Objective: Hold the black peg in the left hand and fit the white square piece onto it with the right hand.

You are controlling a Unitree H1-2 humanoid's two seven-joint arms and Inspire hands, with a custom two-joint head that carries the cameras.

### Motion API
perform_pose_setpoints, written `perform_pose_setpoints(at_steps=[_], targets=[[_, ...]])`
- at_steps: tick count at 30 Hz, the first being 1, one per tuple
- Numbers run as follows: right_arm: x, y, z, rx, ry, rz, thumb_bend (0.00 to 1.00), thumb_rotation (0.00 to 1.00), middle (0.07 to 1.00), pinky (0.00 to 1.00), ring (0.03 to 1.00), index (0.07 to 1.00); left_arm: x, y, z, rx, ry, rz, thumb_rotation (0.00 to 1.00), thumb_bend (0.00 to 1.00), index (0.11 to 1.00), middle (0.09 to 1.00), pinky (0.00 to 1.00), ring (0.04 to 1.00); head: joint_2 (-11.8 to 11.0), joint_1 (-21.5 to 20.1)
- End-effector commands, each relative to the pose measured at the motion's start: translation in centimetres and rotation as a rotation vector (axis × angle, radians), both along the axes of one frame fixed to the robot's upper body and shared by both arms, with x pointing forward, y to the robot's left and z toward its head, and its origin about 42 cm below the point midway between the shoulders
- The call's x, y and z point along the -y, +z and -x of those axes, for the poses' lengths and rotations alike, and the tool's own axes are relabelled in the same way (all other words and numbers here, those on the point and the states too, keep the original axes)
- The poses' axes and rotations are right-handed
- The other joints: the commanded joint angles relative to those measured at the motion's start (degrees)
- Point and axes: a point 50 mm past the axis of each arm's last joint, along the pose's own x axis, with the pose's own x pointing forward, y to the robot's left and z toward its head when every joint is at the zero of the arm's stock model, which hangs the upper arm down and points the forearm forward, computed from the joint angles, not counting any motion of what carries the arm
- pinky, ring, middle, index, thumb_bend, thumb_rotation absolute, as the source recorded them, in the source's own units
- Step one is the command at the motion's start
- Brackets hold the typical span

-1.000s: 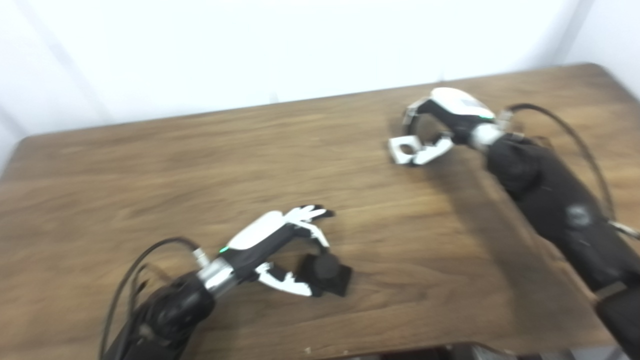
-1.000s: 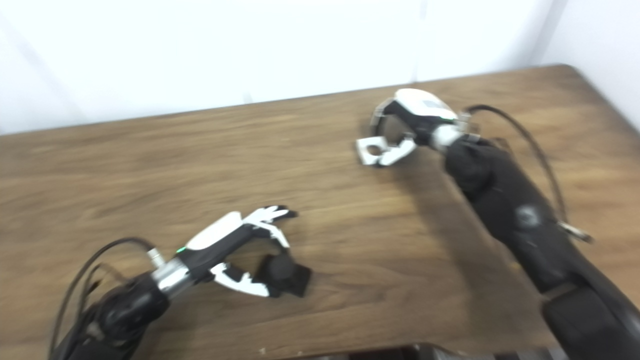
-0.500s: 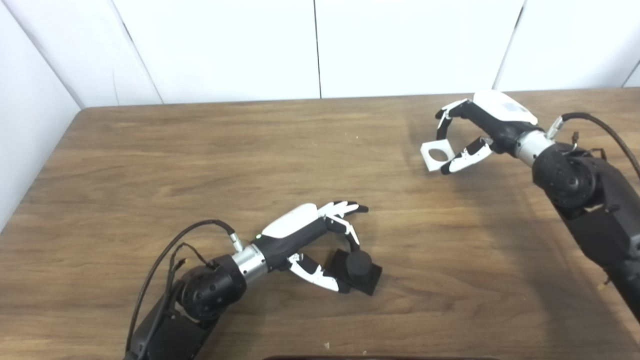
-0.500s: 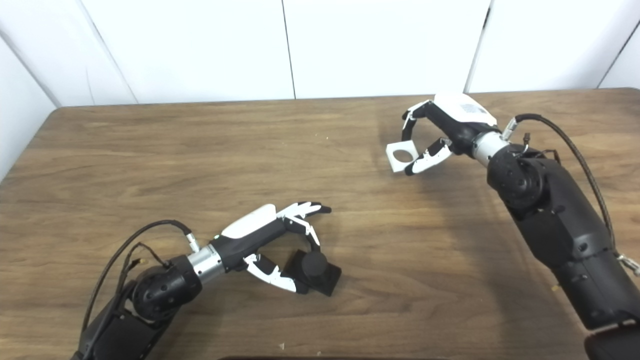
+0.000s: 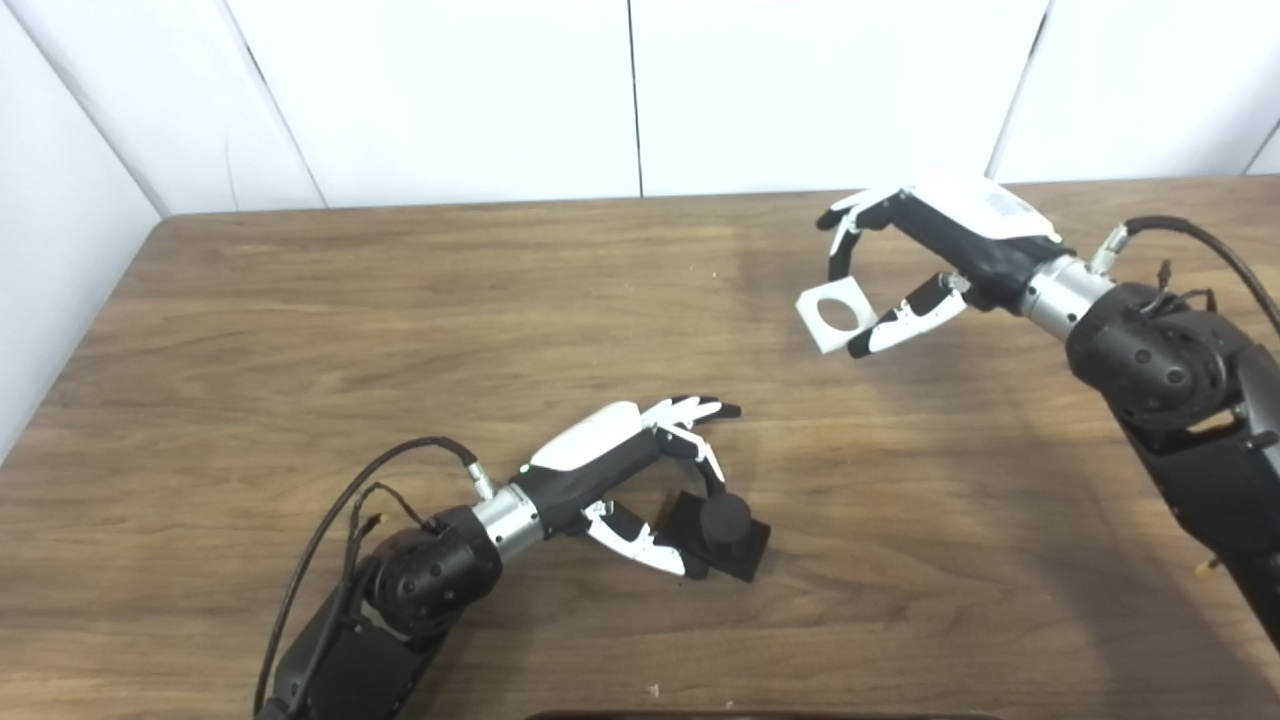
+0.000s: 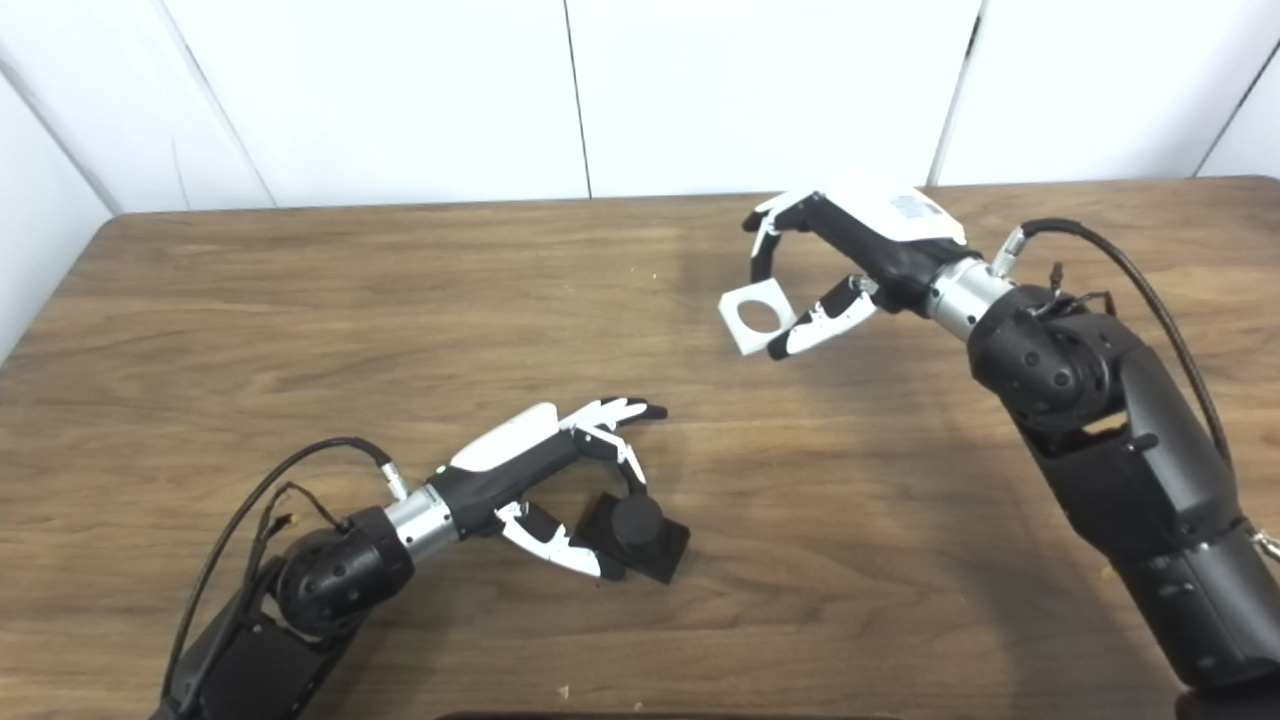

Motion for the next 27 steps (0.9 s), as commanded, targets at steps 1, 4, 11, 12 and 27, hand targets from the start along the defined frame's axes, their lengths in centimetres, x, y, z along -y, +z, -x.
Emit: perform_pose_setpoints(at_steps=[1, 4, 11, 12, 27], targets=[[-0.5, 2.5, 0.5, 0.077, 0.050, -0.024, 0.51, 0.13, 0.788, 0.73, 0.835, 0.482, -0.8, -2.1, 0.0, -0.076, 0.034, -0.118, 0.07, 0.52, 0.489, 0.972, 1.00, 1.000, 0.1, 0.0], [-1.1, 2.7, 1.4, 0.075, 0.081, -0.046, 0.51, 0.13, 0.785, 0.71, 0.830, 0.481, -0.9, -2.2, 0.0, -0.075, 0.037, -0.120, 0.07, 0.52, 0.489, 0.969, 1.00, 1.000, 0.1, -0.1], [-2.2, 3.1, 3.2, 0.088, 0.162, -0.072, 0.52, 0.13, 0.771, 0.66, 0.811, 0.481, -0.8, -2.1, 0.0, -0.074, 0.035, -0.121, 0.07, 0.52, 0.489, 0.971, 1.00, 1.000, 0.2, -0.5], [-2.2, 3.1, 3.4, 0.087, 0.167, -0.072, 0.52, 0.13, 0.770, 0.66, 0.812, 0.481, -0.8, -2.1, 0.0, -0.075, 0.034, -0.120, 0.07, 0.52, 0.489, 0.970, 1.00, 1.000, 0.2, -0.6], [-3.5, 1.8, 5.7, 0.031, 0.271, -0.035, 0.51, 0.13, 0.776, 0.67, 0.819, 0.480, -0.6, -1.9, 0.0, -0.080, 0.037, -0.124, 0.07, 0.52, 0.489, 0.971, 1.00, 1.000, 1.1, -0.4]])
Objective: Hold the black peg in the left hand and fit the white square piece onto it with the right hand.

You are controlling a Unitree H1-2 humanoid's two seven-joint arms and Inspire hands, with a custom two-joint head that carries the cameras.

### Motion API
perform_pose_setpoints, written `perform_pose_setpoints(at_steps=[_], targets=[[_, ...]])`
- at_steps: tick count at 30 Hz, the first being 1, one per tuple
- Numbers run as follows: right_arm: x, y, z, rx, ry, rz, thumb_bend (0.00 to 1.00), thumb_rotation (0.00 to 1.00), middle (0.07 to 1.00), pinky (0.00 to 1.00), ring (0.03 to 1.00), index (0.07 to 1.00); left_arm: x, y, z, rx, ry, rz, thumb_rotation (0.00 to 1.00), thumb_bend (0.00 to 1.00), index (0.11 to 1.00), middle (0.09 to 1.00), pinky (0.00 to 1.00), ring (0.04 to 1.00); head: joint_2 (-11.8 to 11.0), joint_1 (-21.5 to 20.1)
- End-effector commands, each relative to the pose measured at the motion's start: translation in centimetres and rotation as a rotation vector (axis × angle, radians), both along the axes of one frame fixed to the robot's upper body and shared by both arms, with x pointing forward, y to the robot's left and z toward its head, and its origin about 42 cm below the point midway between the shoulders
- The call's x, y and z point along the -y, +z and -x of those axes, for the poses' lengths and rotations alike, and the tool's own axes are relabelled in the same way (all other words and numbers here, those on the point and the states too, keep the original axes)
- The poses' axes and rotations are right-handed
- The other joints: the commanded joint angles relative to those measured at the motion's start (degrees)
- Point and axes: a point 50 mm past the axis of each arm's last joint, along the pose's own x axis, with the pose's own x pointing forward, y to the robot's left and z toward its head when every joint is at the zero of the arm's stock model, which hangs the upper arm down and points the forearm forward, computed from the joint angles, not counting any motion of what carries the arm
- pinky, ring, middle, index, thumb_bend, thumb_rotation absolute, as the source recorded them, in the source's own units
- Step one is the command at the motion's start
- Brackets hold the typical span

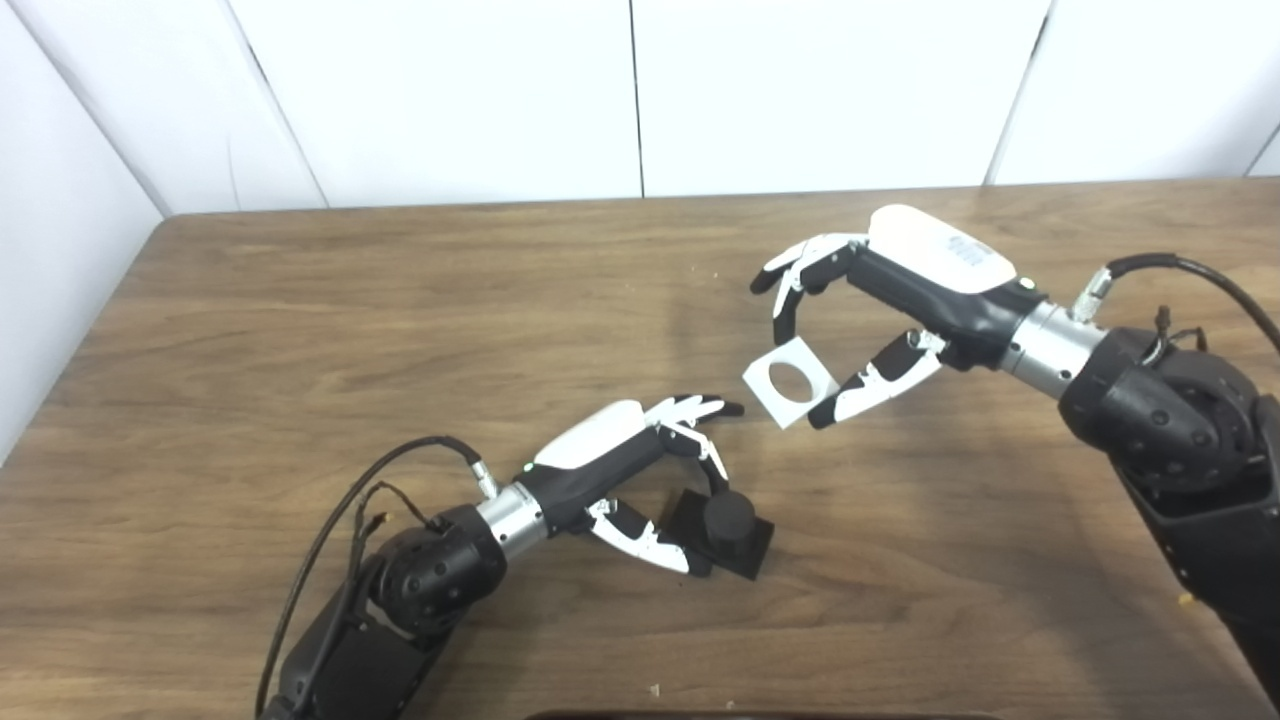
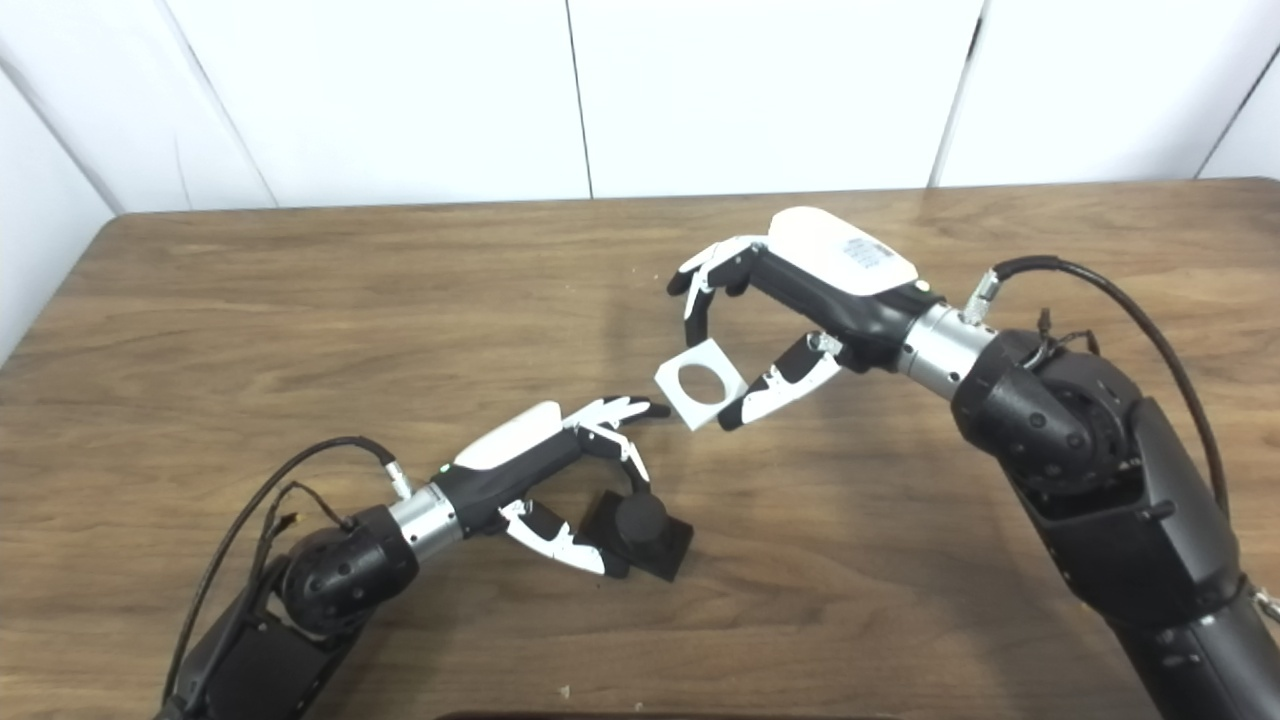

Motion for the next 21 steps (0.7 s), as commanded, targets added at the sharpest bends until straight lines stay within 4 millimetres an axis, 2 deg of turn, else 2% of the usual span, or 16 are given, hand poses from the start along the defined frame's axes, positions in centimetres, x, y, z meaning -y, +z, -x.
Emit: perform_pose_setpoints(at_steps=[1, 16, 21], targets=[[-0.7, 1.4, 0.7, 0.041, 0.061, -0.009, 0.51, 0.13, 0.777, 0.67, 0.819, 0.480, -0.8, -1.9, 0.2, -0.079, 0.033, -0.125, 0.07, 0.52, 0.489, 0.972, 1.00, 1.000, 0.1, 0.0], [-2.6, -1.0, 3.0, -0.057, 0.146, -0.009, 0.51, 0.14, 0.777, 0.67, 0.814, 0.480, -0.9, -1.8, 0.1, -0.084, 0.035, -0.125, 0.07, 0.52, 0.489, 0.971, 1.00, 1.000, 0.5, 0.0], [-3.2, -1.6, 3.5, -0.067, 0.162, -0.002, 0.51, 0.14, 0.772, 0.70, 0.813, 0.480, -0.9, -1.8, 0.1, -0.085, 0.035, -0.119, 0.07, 0.52, 0.489, 0.972, 1.00, 1.000, 0.4, 0.1]])
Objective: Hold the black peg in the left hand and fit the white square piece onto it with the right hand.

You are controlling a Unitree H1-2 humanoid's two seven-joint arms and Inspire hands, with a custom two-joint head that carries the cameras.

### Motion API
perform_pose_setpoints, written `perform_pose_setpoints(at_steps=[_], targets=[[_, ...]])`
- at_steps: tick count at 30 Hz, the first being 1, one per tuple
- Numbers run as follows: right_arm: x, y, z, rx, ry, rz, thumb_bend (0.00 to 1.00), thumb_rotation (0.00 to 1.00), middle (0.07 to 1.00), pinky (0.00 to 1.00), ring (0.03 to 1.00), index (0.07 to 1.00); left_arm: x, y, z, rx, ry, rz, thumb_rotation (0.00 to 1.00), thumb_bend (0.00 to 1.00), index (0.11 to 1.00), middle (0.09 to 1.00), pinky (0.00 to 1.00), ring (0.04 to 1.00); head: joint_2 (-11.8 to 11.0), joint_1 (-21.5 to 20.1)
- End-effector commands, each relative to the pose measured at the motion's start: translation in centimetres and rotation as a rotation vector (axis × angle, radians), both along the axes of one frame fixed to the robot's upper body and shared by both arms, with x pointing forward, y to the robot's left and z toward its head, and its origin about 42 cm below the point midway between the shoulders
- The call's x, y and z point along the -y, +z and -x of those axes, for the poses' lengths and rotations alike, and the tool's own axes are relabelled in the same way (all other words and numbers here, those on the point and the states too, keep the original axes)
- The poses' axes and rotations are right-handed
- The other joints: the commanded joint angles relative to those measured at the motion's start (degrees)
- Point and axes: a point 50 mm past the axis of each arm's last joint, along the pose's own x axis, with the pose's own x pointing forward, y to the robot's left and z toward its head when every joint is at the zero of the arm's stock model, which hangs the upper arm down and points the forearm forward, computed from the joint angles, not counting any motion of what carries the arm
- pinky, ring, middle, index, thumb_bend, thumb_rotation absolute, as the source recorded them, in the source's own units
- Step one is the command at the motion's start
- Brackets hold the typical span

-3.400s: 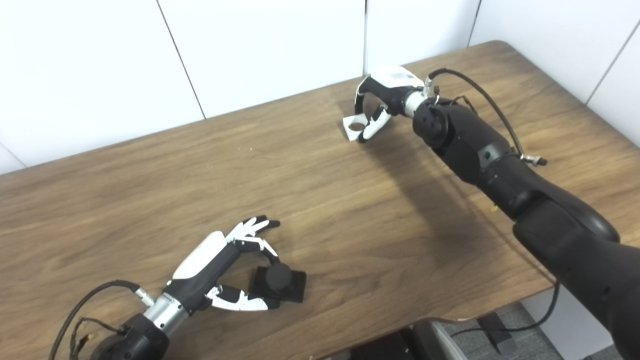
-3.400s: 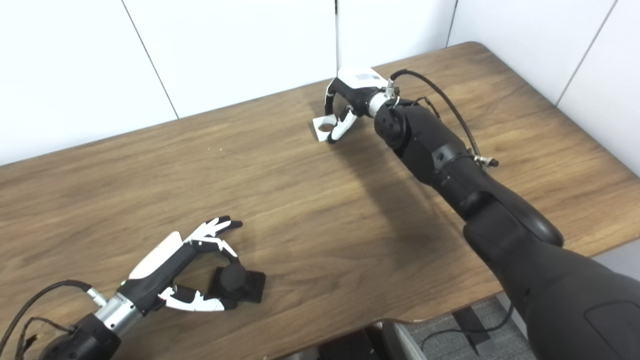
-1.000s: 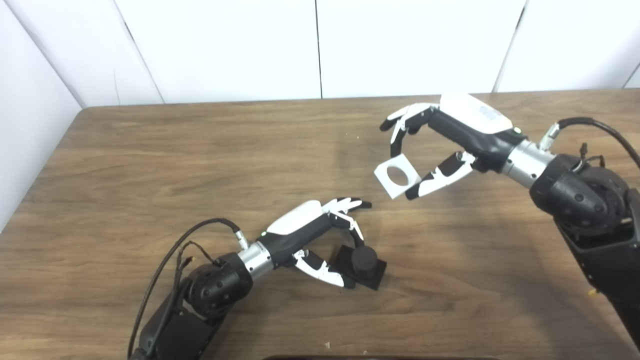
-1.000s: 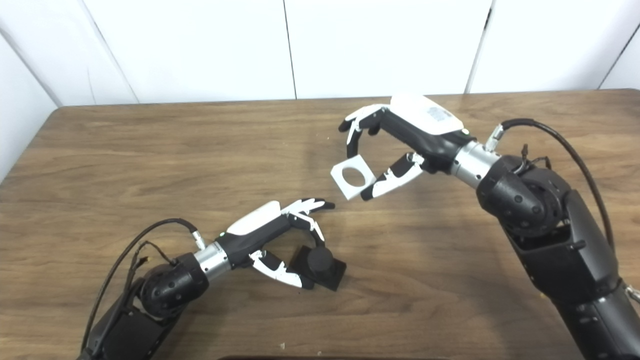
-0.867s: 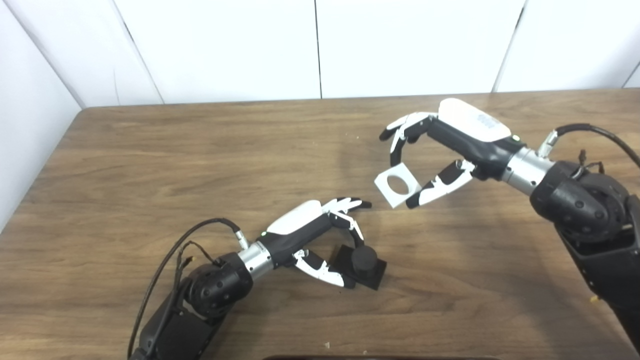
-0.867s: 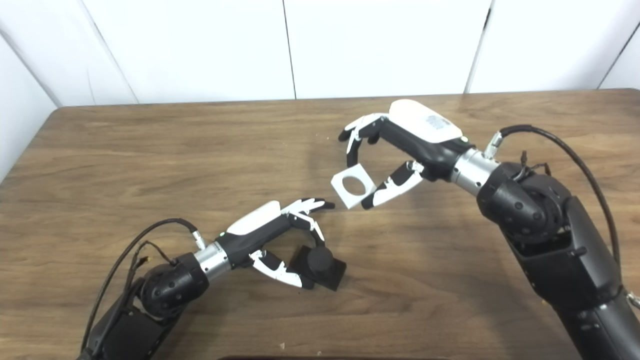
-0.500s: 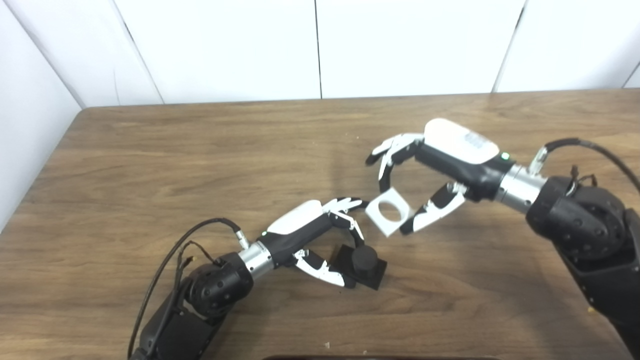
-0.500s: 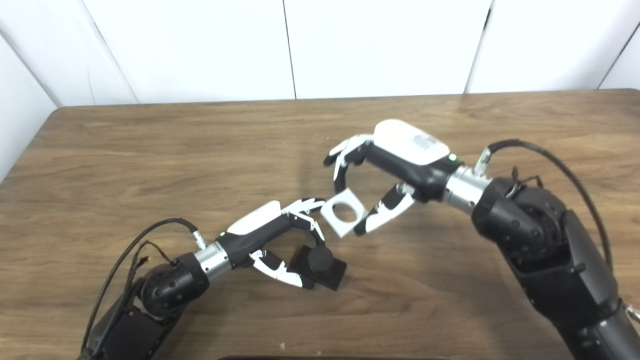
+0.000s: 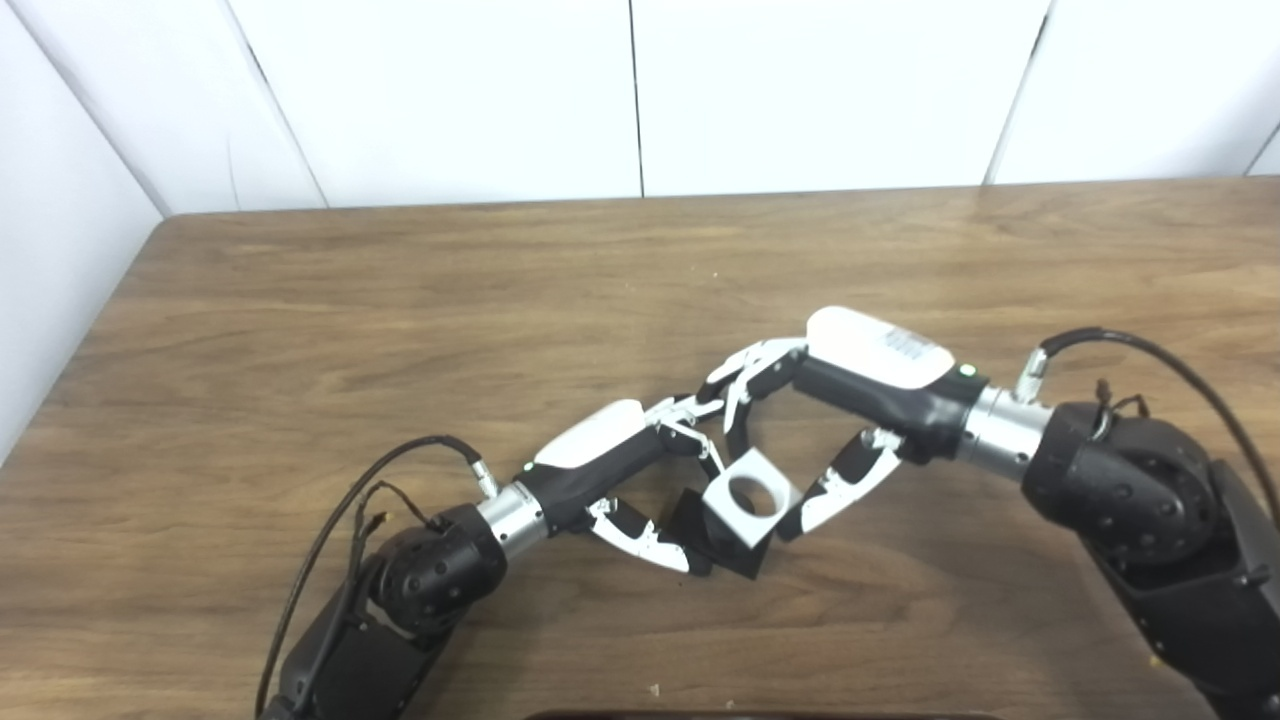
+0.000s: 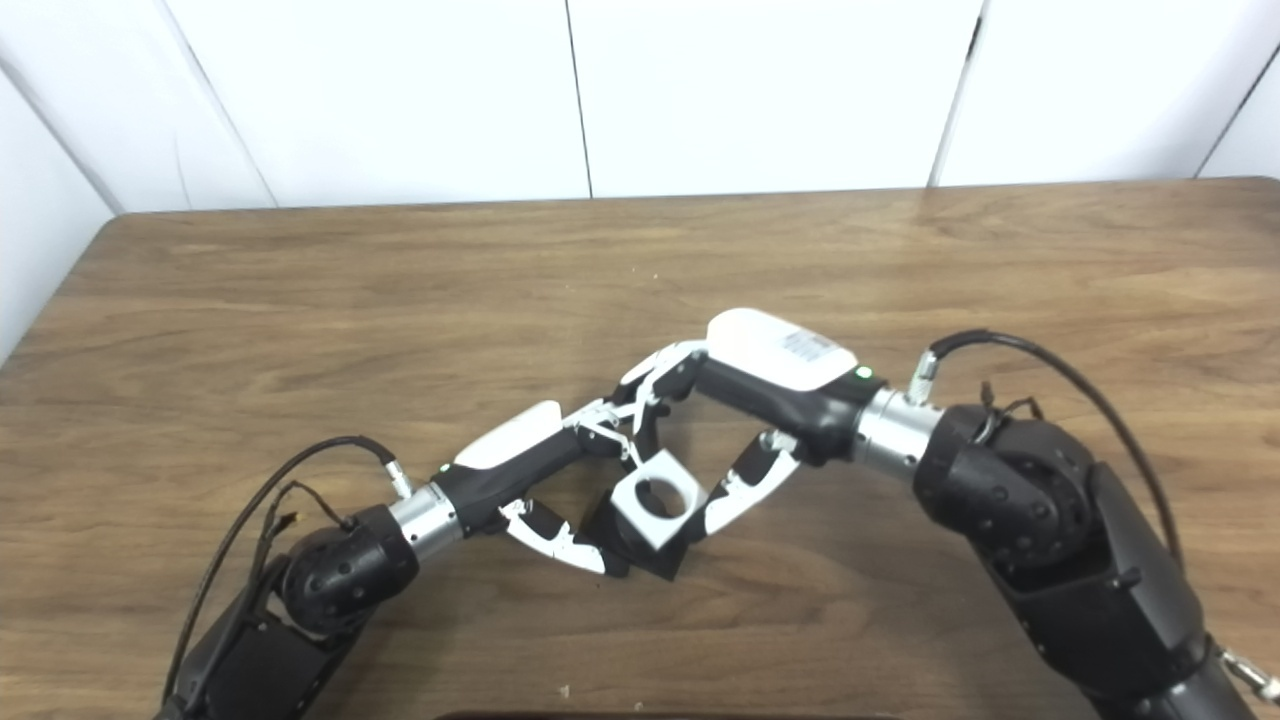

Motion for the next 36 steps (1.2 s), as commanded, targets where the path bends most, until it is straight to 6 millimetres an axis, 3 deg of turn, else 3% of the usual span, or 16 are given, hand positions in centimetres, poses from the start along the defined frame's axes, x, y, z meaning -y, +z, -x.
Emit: perform_pose_setpoints(at_steps=[1, 17, 36], targets=[[-0.5, 1.1, 0.3, 0.054, 0.023, -0.024, 0.51, 0.14, 0.771, 0.70, 0.813, 0.480, -0.9, -1.8, 0.2, -0.082, 0.031, -0.119, 0.07, 0.52, 0.489, 0.972, 1.00, 1.000, 0.1, 0.2], [-1.8, -0.3, 0.0, 0.018, 0.018, -0.055, 0.51, 0.13, 0.769, 0.70, 0.816, 0.481, -0.6, -1.8, 0.6, -0.076, 0.028, -0.123, 0.07, 0.52, 0.489, 0.972, 1.00, 1.000, 0.6, 0.4], [-0.9, -0.5, -2.6, 0.016, -0.048, -0.047, 0.51, 0.13, 0.770, 0.68, 0.803, 0.480, -1.0, -1.9, 1.1, -0.085, 0.031, -0.115, 0.07, 0.52, 0.489, 0.973, 1.00, 1.000, 1.4, 0.3]])
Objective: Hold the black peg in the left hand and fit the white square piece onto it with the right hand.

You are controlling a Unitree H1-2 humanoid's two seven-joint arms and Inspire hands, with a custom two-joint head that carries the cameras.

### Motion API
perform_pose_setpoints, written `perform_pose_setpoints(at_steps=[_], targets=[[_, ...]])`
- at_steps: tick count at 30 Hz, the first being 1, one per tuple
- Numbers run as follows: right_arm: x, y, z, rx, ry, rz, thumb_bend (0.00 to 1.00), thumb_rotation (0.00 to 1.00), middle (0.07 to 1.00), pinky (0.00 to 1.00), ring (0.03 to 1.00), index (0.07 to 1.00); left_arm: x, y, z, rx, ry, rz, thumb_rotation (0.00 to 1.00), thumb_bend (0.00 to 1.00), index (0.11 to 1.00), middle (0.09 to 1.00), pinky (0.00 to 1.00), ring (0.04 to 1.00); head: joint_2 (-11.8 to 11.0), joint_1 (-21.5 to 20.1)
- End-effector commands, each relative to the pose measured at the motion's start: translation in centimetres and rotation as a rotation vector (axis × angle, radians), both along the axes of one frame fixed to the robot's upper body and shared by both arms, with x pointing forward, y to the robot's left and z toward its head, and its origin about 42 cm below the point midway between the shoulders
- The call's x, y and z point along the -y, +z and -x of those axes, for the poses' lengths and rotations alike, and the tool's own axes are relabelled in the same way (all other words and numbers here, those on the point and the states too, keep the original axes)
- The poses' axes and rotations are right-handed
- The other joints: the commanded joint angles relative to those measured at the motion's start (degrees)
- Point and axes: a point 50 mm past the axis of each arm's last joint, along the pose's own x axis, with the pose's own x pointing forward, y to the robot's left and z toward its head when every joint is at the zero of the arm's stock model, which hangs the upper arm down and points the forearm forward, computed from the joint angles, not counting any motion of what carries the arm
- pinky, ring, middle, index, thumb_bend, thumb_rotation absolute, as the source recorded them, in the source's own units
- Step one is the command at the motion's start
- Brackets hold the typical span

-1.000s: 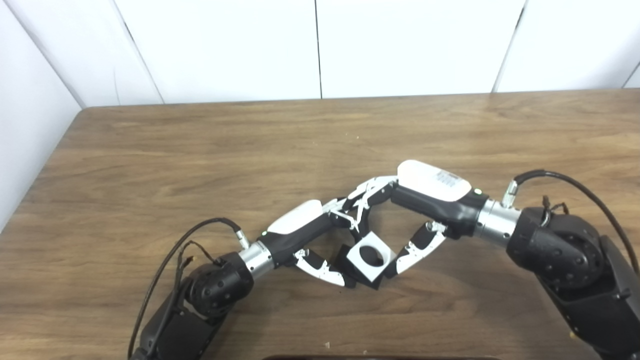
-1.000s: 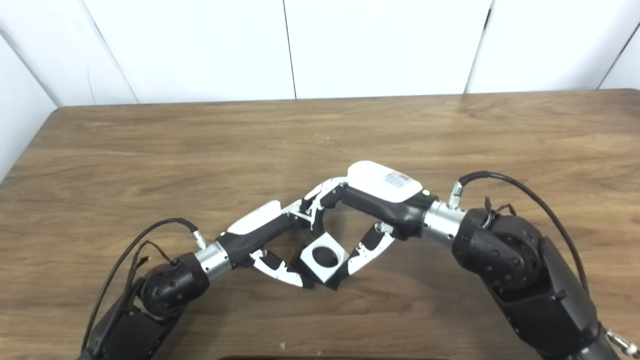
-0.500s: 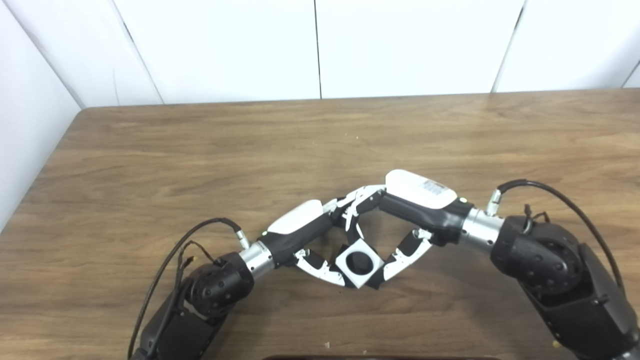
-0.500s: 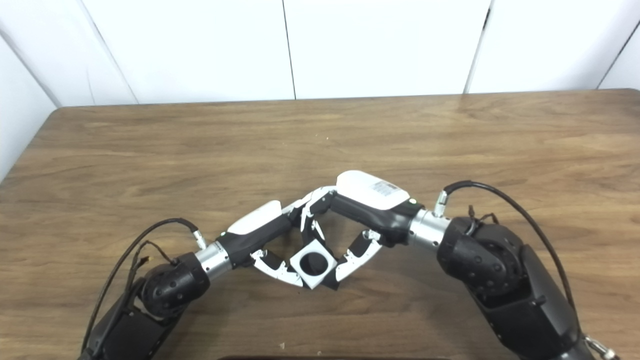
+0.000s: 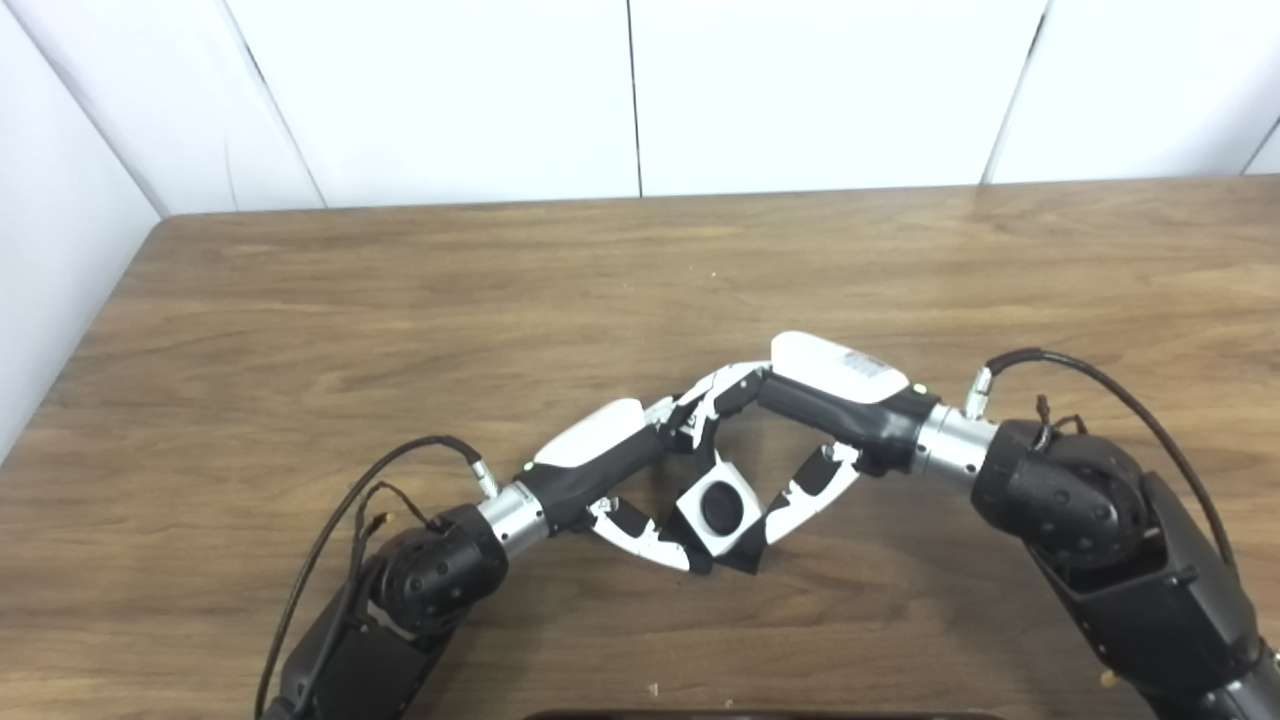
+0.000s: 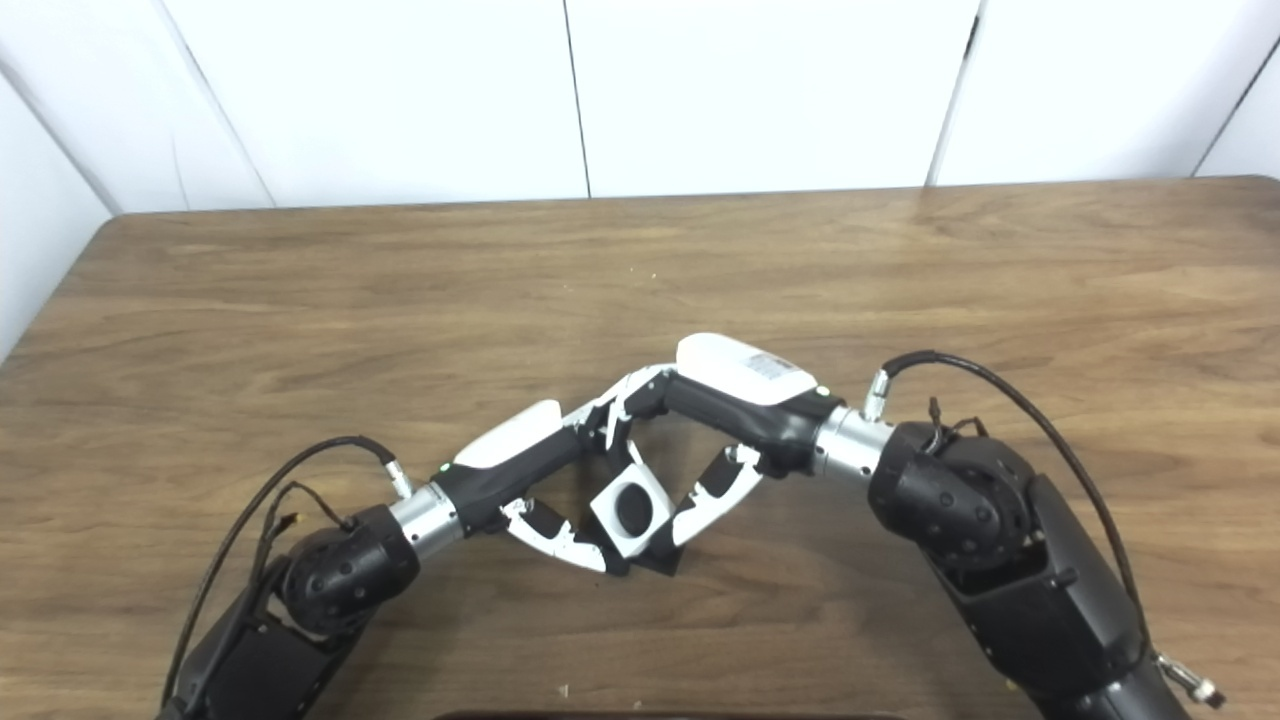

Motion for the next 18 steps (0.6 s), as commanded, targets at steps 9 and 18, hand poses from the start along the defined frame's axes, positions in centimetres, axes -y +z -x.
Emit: perform_pose_setpoints(at_steps=[9, 18], targets=[[0.79, 2.13, -1.08, 0.088, -0.028, -0.019, 0.51, 0.13, 0.769, 0.68, 0.804, 0.480, -1.22, -1.90, 0.76, -0.084, 0.017, -0.115, 0.07, 0.52, 0.489, 0.975, 1.00, 1.000, 0.4, -0.5], [1.16, 2.06, -0.76, 0.080, -0.041, -0.008, 0.51, 0.13, 0.777, 0.69, 0.811, 0.481, -1.16, -1.87, 0.72, -0.087, 0.018, -0.118, 0.07, 0.52, 0.488, 0.972, 1.00, 1.000, 0.6, -0.5]])
